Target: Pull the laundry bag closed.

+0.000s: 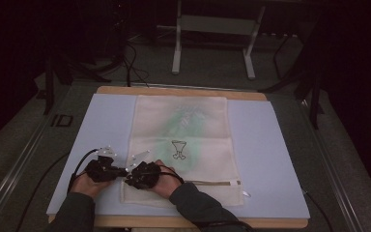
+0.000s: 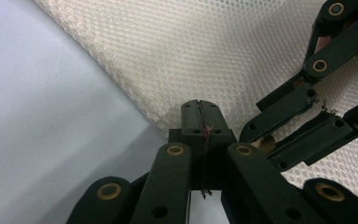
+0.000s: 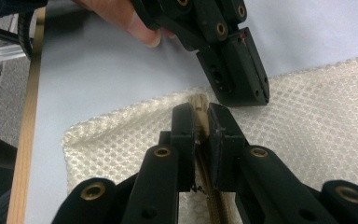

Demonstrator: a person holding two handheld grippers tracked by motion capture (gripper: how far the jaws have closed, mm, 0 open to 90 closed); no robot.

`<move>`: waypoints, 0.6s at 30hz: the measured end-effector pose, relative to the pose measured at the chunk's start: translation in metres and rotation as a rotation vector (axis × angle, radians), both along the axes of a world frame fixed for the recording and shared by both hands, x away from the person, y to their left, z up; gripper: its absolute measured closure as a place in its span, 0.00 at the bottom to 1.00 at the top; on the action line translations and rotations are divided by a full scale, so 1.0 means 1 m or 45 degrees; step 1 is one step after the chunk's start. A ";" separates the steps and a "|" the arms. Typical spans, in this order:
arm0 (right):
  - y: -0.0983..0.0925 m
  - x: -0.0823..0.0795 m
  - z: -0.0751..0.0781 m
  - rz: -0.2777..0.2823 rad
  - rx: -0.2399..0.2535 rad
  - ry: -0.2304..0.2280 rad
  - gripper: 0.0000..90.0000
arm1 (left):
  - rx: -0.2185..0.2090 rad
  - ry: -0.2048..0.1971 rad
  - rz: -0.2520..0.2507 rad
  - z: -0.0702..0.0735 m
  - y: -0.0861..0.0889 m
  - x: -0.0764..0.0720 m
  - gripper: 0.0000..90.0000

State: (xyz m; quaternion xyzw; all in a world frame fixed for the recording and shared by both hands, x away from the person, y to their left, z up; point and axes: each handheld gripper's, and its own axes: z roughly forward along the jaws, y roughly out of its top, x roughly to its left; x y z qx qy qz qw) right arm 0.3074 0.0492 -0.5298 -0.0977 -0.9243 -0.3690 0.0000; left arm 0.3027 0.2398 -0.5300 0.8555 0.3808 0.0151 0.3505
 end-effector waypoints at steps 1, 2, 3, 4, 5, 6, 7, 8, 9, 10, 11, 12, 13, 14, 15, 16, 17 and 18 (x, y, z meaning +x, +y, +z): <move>0.000 0.000 0.000 0.004 -0.001 -0.001 0.91 | -0.002 0.000 0.000 0.000 0.000 0.000 1.00; -0.001 0.000 0.000 0.005 -0.005 0.000 0.91 | -0.001 0.001 0.000 0.000 0.000 0.000 1.00; -0.001 0.000 0.000 0.006 -0.008 -0.003 0.91 | -0.001 0.001 0.001 0.000 0.000 0.000 1.00; -0.002 0.000 0.000 0.006 -0.010 -0.003 0.91 | -0.003 0.001 0.002 0.000 0.000 0.000 1.00; -0.001 0.000 0.000 0.006 -0.012 -0.005 0.91 | -0.006 0.002 0.000 0.000 0.000 0.000 1.00; -0.001 0.000 0.001 0.008 -0.015 -0.012 0.91 | -0.004 0.001 0.000 0.000 0.000 0.000 1.00; -0.001 0.000 0.001 0.010 -0.020 -0.015 0.92 | -0.003 -0.001 0.001 0.000 0.000 0.000 1.00; -0.001 0.000 0.001 0.016 -0.026 -0.021 0.91 | -0.002 -0.001 0.000 0.000 0.000 0.000 1.00; -0.001 0.000 0.002 0.020 -0.032 -0.023 0.92 | -0.003 -0.002 0.000 0.000 0.000 0.000 1.00; -0.002 0.000 0.002 0.024 -0.045 -0.025 0.92 | -0.007 -0.001 0.002 0.000 0.000 0.000 1.00; -0.003 0.000 0.003 0.032 -0.054 -0.034 0.92 | -0.015 -0.001 0.004 -0.001 0.001 0.000 1.00; -0.005 0.000 0.004 0.032 -0.065 -0.037 0.92 | -0.014 0.000 0.003 -0.001 0.001 0.000 1.00; -0.006 0.000 0.004 0.030 -0.066 -0.033 0.92 | -0.012 0.000 0.000 -0.001 0.001 0.000 1.00; -0.008 0.001 0.004 0.033 -0.067 -0.030 0.91 | -0.006 -0.001 0.000 0.000 0.001 0.000 1.00; -0.009 0.001 0.004 0.033 -0.066 -0.025 0.91 | -0.002 -0.002 0.001 0.000 0.000 0.000 1.00; -0.010 0.001 0.004 0.033 -0.061 -0.022 0.91 | 0.000 -0.005 0.003 0.000 0.000 -0.001 1.00; -0.009 0.001 0.003 0.033 -0.061 -0.023 0.92 | -0.001 -0.010 0.005 0.000 0.000 -0.001 1.00; -0.009 0.001 0.003 0.035 -0.061 -0.027 0.91 | -0.008 -0.014 0.009 -0.001 0.000 -0.002 1.00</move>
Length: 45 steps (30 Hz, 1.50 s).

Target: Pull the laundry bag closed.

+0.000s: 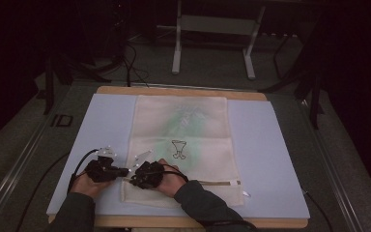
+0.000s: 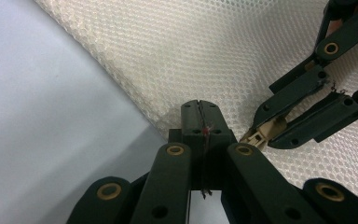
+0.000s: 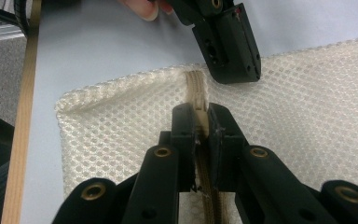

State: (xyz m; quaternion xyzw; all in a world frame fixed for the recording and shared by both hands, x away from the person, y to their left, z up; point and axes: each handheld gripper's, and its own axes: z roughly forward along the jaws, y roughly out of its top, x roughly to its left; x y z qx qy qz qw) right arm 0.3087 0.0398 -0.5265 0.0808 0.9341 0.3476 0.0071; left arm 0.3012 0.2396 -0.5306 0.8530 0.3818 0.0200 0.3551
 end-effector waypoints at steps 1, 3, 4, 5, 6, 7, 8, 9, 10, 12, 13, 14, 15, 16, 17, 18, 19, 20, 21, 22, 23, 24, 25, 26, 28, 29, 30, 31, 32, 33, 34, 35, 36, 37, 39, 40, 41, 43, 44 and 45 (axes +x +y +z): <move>0.000 0.000 0.000 -0.001 0.001 0.000 0.91 | -0.012 -0.007 0.002 -0.001 0.001 -0.001 1.00; -0.001 0.000 0.000 -0.010 0.007 0.006 0.91 | -0.032 -0.017 -0.001 -0.002 0.003 -0.002 1.00; -0.001 0.000 -0.001 -0.012 0.011 0.007 0.91 | -0.015 -0.028 -0.008 0.000 0.002 -0.003 1.00; -0.001 0.000 -0.001 -0.014 0.013 0.008 0.91 | 0.002 -0.038 -0.009 0.001 0.001 -0.004 1.00; 0.000 0.000 -0.002 -0.018 0.016 0.011 0.91 | 0.010 -0.042 -0.015 0.003 0.000 -0.005 1.00; 0.000 0.000 -0.002 -0.019 0.019 0.011 0.91 | 0.010 -0.044 -0.019 0.004 -0.001 -0.007 1.00; 0.000 0.000 -0.002 -0.020 0.020 0.010 0.91 | 0.009 -0.047 -0.021 0.005 -0.002 -0.008 1.00; 0.000 0.000 -0.002 -0.020 0.020 0.009 0.91 | 0.005 -0.048 -0.019 0.005 -0.002 -0.010 1.00; 0.000 0.000 -0.002 -0.020 0.018 0.007 0.91 | 0.003 -0.049 -0.021 0.006 -0.002 -0.012 1.00; 0.000 -0.001 -0.002 -0.019 0.018 0.001 0.91 | -0.006 -0.046 -0.020 0.007 -0.001 -0.014 1.00; 0.000 -0.001 -0.002 -0.019 0.019 -0.002 0.91 | -0.003 -0.044 -0.022 0.006 -0.001 -0.015 1.00; 0.000 -0.001 -0.002 -0.019 0.020 -0.004 0.91 | 0.007 -0.042 -0.016 0.006 -0.001 -0.017 1.00; 0.000 -0.001 -0.002 -0.017 0.021 -0.005 0.91 | 0.014 -0.041 -0.008 0.005 -0.001 -0.018 1.00; 0.001 -0.001 -0.002 -0.019 0.021 -0.003 0.91 | 0.027 -0.046 -0.011 0.005 -0.002 -0.018 1.00; 0.001 -0.001 -0.002 -0.019 0.020 -0.003 0.91 | 0.040 -0.048 -0.014 0.005 -0.003 -0.019 1.00; 0.001 -0.002 -0.002 -0.018 0.017 -0.005 0.91 | 0.041 -0.046 -0.012 0.004 -0.003 -0.018 1.00; 0.001 -0.002 -0.002 -0.016 0.013 -0.006 0.91 | 0.044 -0.048 -0.014 0.004 -0.004 -0.018 1.00; 0.002 -0.001 -0.002 -0.012 0.012 -0.011 0.91 | 0.058 -0.050 -0.018 0.005 -0.005 -0.018 1.00; 0.002 -0.002 -0.001 -0.010 0.009 -0.013 0.91 | 0.073 -0.057 -0.020 0.005 -0.006 -0.019 1.00; 0.002 -0.002 -0.001 -0.011 0.006 -0.014 0.91 | 0.089 -0.061 -0.026 0.005 -0.007 -0.019 1.00; 0.002 -0.002 -0.001 -0.011 0.005 -0.015 0.91 | 0.098 -0.064 -0.026 0.006 -0.008 -0.019 1.00; 0.002 -0.002 -0.001 -0.008 0.002 -0.016 0.91 | 0.102 -0.066 -0.026 0.006 -0.009 -0.019 1.00; 0.002 -0.002 0.000 -0.008 0.000 -0.018 0.91 | 0.102 -0.066 -0.025 0.006 -0.009 -0.019 1.00; 0.001 -0.002 0.000 -0.006 -0.003 -0.022 0.91 | 0.107 -0.069 -0.027 0.006 -0.009 -0.019 1.00; 0.001 -0.003 0.001 -0.008 -0.005 -0.022 0.91 | 0.113 -0.071 -0.032 0.006 -0.009 -0.019 1.00; 0.001 -0.003 0.001 -0.008 -0.009 -0.025 0.91 | 0.109 -0.074 -0.033 0.006 -0.009 -0.019 1.00; 0.002 -0.003 0.001 -0.006 -0.011 -0.027 0.91 | 0.106 -0.073 -0.032 0.006 -0.009 -0.019 1.00; 0.002 -0.004 0.001 -0.005 -0.015 -0.029 0.91 | 0.104 -0.070 -0.033 0.006 -0.009 -0.019 1.00; 0.001 -0.004 0.002 -0.005 -0.021 -0.032 0.91 | 0.101 -0.070 -0.033 0.006 -0.008 -0.019 1.00; 0.001 -0.004 0.002 -0.003 -0.024 -0.036 0.91 | 0.100 -0.069 -0.034 0.005 -0.008 -0.019 1.00; 0.001 -0.004 0.003 -0.001 -0.027 -0.040 0.91 | 0.098 -0.069 -0.033 0.005 -0.008 -0.019 1.00; 0.000 -0.005 0.003 -0.003 -0.029 -0.039 0.91 | 0.096 -0.068 -0.035 0.005 -0.008 -0.019 1.00; -0.001 -0.005 0.004 -0.003 -0.033 -0.039 0.91 | 0.096 -0.069 -0.035 0.005 -0.007 -0.019 1.00; -0.001 -0.005 0.004 -0.001 -0.036 -0.040 0.91 | 0.094 -0.071 -0.033 0.005 -0.008 -0.019 1.00; -0.002 -0.005 0.005 0.003 -0.043 -0.043 0.91 | 0.092 -0.071 -0.034 0.005 -0.007 -0.019 1.00; -0.003 -0.005 0.006 0.006 -0.046 -0.047 0.91 | 0.092 -0.070 -0.034 0.005 -0.007 -0.019 1.00; -0.003 -0.005 0.006 0.006 -0.051 -0.050 0.91 | 0.091 -0.071 -0.034 0.005 -0.007 -0.019 1.00; -0.005 -0.005 0.007 0.010 -0.053 -0.055 0.91 | 0.090 -0.074 -0.035 0.005 -0.007 -0.019 1.00; -0.006 -0.005 0.007 0.012 -0.056 -0.054 0.91 | 0.087 -0.074 -0.034 0.005 -0.007 -0.019 1.00; -0.006 -0.005 0.007 0.012 -0.056 -0.054 0.91 | 0.087 -0.074 -0.034 0.005 -0.007 -0.019 1.00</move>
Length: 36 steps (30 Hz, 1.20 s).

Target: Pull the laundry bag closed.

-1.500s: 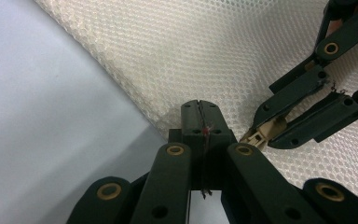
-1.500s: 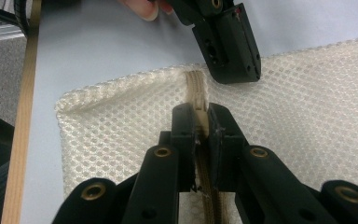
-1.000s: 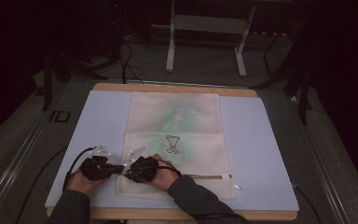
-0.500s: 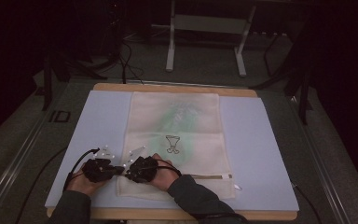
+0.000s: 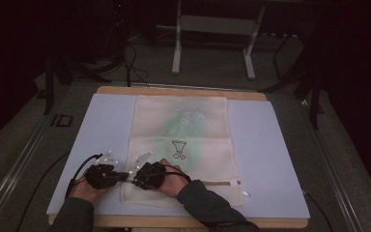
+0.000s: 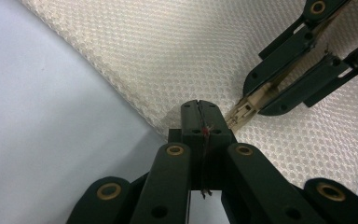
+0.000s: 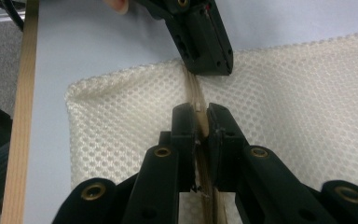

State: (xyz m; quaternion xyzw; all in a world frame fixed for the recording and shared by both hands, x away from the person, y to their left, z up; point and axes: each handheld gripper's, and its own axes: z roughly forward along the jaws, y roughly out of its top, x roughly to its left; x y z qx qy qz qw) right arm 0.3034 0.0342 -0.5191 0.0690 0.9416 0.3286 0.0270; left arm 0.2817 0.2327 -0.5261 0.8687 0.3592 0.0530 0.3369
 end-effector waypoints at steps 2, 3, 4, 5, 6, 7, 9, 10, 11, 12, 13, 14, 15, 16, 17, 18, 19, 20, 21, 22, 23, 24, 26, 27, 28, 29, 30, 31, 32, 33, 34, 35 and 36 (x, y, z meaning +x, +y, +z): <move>-0.002 0.000 0.001 0.004 -0.009 -0.003 0.91 | -0.010 -0.001 0.003 -0.001 0.001 0.000 1.00; -0.003 0.000 0.001 0.004 -0.010 -0.006 0.91 | -0.010 -0.001 0.003 -0.001 0.001 0.000 1.00; -0.004 0.000 0.002 0.003 -0.008 -0.004 0.91 | -0.010 -0.003 0.003 -0.001 0.001 0.000 1.00; -0.005 0.000 0.002 0.004 -0.011 -0.009 0.91 | -0.007 -0.004 0.002 -0.001 0.001 0.000 1.00; -0.005 0.000 0.003 0.001 -0.010 -0.007 0.91 | -0.010 -0.004 0.002 -0.001 0.001 0.000 1.00; -0.006 0.000 0.003 0.005 -0.011 -0.008 0.91 | -0.012 -0.003 0.002 -0.001 0.001 0.000 1.00; -0.007 -0.001 0.004 0.005 -0.012 -0.008 0.91 | -0.013 -0.005 0.004 -0.001 0.001 -0.001 1.00; -0.008 -0.001 0.004 0.004 -0.013 -0.008 0.91 | -0.014 -0.005 0.002 -0.001 0.001 0.000 1.00; -0.010 -0.001 0.004 0.005 -0.009 -0.008 0.91 | -0.017 -0.003 0.001 -0.001 0.002 0.000 1.00; -0.010 -0.001 0.004 0.005 -0.009 -0.008 0.91 | -0.017 -0.003 0.001 -0.001 0.002 0.000 1.00; -0.011 -0.001 0.005 0.004 -0.009 -0.008 0.91 | -0.018 -0.002 0.000 -0.001 0.002 0.000 1.00; -0.014 -0.002 0.005 -0.001 -0.008 -0.001 0.91 | -0.017 -0.004 0.000 -0.001 0.002 0.000 1.00; -0.016 -0.001 0.005 -0.001 -0.003 -0.001 0.91 | -0.017 -0.004 0.000 -0.001 0.002 0.000 1.00; -0.017 -0.001 0.006 -0.001 -0.007 -0.001 0.91 | -0.016 -0.005 0.002 -0.001 0.002 -0.001 1.00; -0.018 0.000 0.006 -0.003 -0.005 0.000 0.91 | -0.013 -0.007 0.003 -0.001 0.001 -0.001 1.00; -0.018 0.000 0.006 -0.003 -0.005 0.000 0.91 | -0.013 -0.007 0.003 -0.001 0.001 -0.001 1.00; -0.019 0.000 0.007 -0.001 -0.007 0.003 0.91 | -0.012 -0.008 0.002 -0.001 0.001 -0.001 1.00; -0.021 -0.001 0.007 0.002 -0.013 -0.002 0.91 | -0.013 -0.008 0.002 -0.001 0.001 -0.001 1.00; -0.022 -0.001 0.007 0.005 -0.015 -0.004 0.91 | -0.014 -0.008 0.001 -0.001 0.001 -0.001 1.00; -0.024 -0.001 0.008 0.002 -0.018 -0.002 0.91 | -0.015 -0.008 0.002 -0.001 0.001 -0.001 1.00; -0.025 -0.001 0.008 -0.002 -0.017 0.002 0.91 | -0.015 -0.008 0.002 -0.001 0.001 -0.001 1.00; -0.026 0.000 0.009 -0.006 -0.012 0.008 0.91 | -0.014 -0.008 0.001 -0.001 0.001 -0.001 1.00; -0.029 0.001 0.009 -0.005 -0.012 0.010 0.91 | -0.014 -0.009 0.003 -0.001 0.001 -0.001 1.00; -0.030 0.001 0.009 -0.010 -0.010 0.009 0.91 | -0.011 -0.009 -0.001 -0.001 0.001 -0.001 1.00; -0.032 0.001 0.009 -0.012 -0.011 0.015 0.91 | -0.007 -0.013 -0.002 -0.001 0.001 -0.001 1.00; -0.033 0.001 0.009 -0.010 -0.009 0.013 0.91 | -0.003 -0.017 -0.004 -0.001 0.000 -0.001 1.00; -0.033 0.001 0.009 -0.010 -0.009 0.013 0.91 | -0.003 -0.017 -0.004 -0.001 0.000 -0.001 1.00; -0.034 0.001 0.009 -0.008 -0.011 0.011 0.91 | 0.000 -0.019 -0.006 -0.001 0.000 -0.001 1.00; -0.036 0.001 0.009 -0.012 -0.008 0.017 0.91 | -0.001 -0.019 -0.005 -0.001 0.000 -0.001 1.00; -0.037 0.002 0.009 -0.015 -0.005 0.021 0.91 | -0.002 -0.019 -0.006 -0.001 0.000 -0.001 1.00; -0.038 0.002 0.009 -0.016 -0.005 0.025 0.91 | -0.002 -0.019 -0.005 -0.001 0.000 -0.001 1.00; -0.038 0.002 0.009 -0.013 -0.006 0.023 0.91 | -0.001 -0.020 -0.007 -0.001 0.000 -0.001 1.00; -0.039 0.002 0.010 -0.013 -0.008 0.019 0.91 | -0.001 -0.020 -0.007 -0.001 0.000 -0.001 1.00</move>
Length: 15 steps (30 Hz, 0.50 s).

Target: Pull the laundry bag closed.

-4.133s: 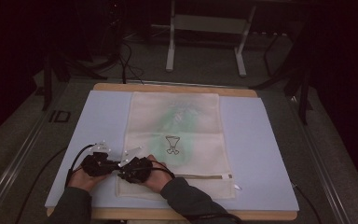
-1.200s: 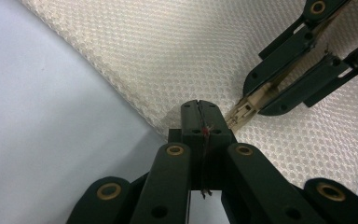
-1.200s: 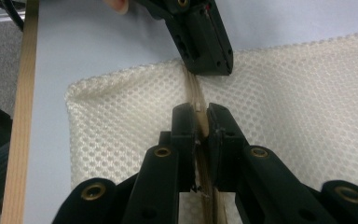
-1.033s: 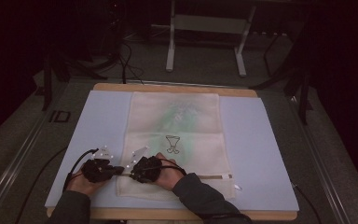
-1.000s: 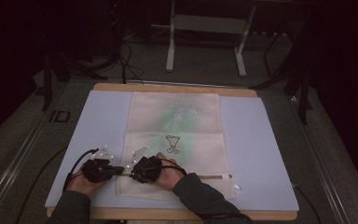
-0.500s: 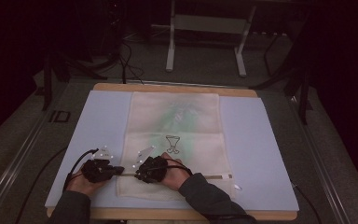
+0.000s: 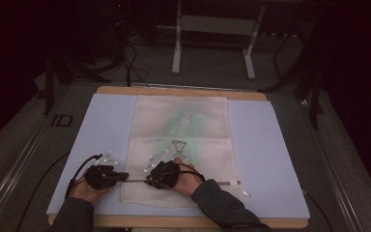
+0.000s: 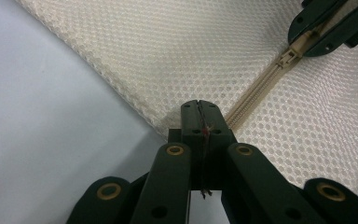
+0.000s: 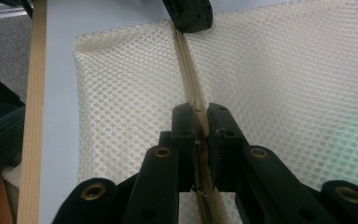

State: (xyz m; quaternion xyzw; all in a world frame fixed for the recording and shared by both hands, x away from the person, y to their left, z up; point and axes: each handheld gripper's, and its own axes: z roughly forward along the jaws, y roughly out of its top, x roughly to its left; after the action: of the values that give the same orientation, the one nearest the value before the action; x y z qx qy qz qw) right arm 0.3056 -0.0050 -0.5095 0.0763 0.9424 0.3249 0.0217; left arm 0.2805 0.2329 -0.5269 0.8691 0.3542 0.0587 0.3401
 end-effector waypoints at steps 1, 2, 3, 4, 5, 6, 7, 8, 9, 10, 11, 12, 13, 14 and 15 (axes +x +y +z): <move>0.000 0.000 0.000 0.000 0.000 0.000 0.91 | 0.000 0.000 0.000 0.000 0.000 0.000 1.00; -0.001 0.000 0.001 -0.001 0.001 0.000 0.91 | -0.002 0.001 0.001 0.000 0.000 0.000 1.00; -0.002 0.000 0.002 0.001 0.002 0.000 0.91 | -0.003 0.002 0.002 0.000 0.000 0.000 1.00; -0.004 0.000 0.003 -0.001 -0.003 -0.002 0.91 | -0.002 0.002 0.002 0.000 0.000 0.000 1.00; -0.004 0.000 0.003 -0.001 -0.003 -0.002 0.91 | -0.002 0.002 0.002 0.000 0.000 0.000 1.00; -0.005 -0.001 0.003 -0.002 -0.002 0.001 0.91 | -0.004 0.002 0.002 0.000 0.000 0.000 1.00; -0.006 0.000 0.003 -0.002 -0.002 -0.002 0.91 | -0.004 0.002 0.002 0.000 0.000 0.000 1.00; -0.007 0.000 0.003 -0.001 0.000 0.001 0.91 | -0.005 0.001 0.001 0.000 0.000 0.000 1.00; -0.008 0.000 0.003 0.001 0.000 0.002 0.91 | -0.005 0.001 0.001 0.000 0.000 0.000 1.00; -0.009 0.000 0.003 0.007 -0.004 0.000 0.91 | -0.001 -0.001 -0.002 0.000 0.000 0.000 1.00; -0.009 0.000 0.003 0.007 -0.004 0.000 0.91 | -0.001 -0.001 -0.002 0.000 0.000 0.000 1.00; -0.011 0.000 0.004 0.008 -0.010 0.000 0.91 | 0.000 -0.001 -0.003 0.000 0.000 0.000 1.00; -0.011 0.000 0.004 0.008 -0.010 0.000 0.91 | 0.000 -0.001 -0.003 0.000 0.000 0.000 1.00; -0.014 0.000 0.004 0.004 -0.009 0.004 0.91 | -0.001 -0.002 -0.005 0.000 0.000 0.000 1.00; -0.015 0.000 0.004 0.002 -0.007 0.003 0.91 | -0.001 -0.002 -0.005 0.000 0.000 0.000 1.00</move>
State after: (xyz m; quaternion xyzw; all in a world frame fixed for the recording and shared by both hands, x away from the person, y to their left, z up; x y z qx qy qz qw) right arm 0.3058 -0.0199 -0.5051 0.0759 0.9434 0.3222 0.0205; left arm 0.2806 0.2332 -0.5270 0.8696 0.3524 0.0585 0.3409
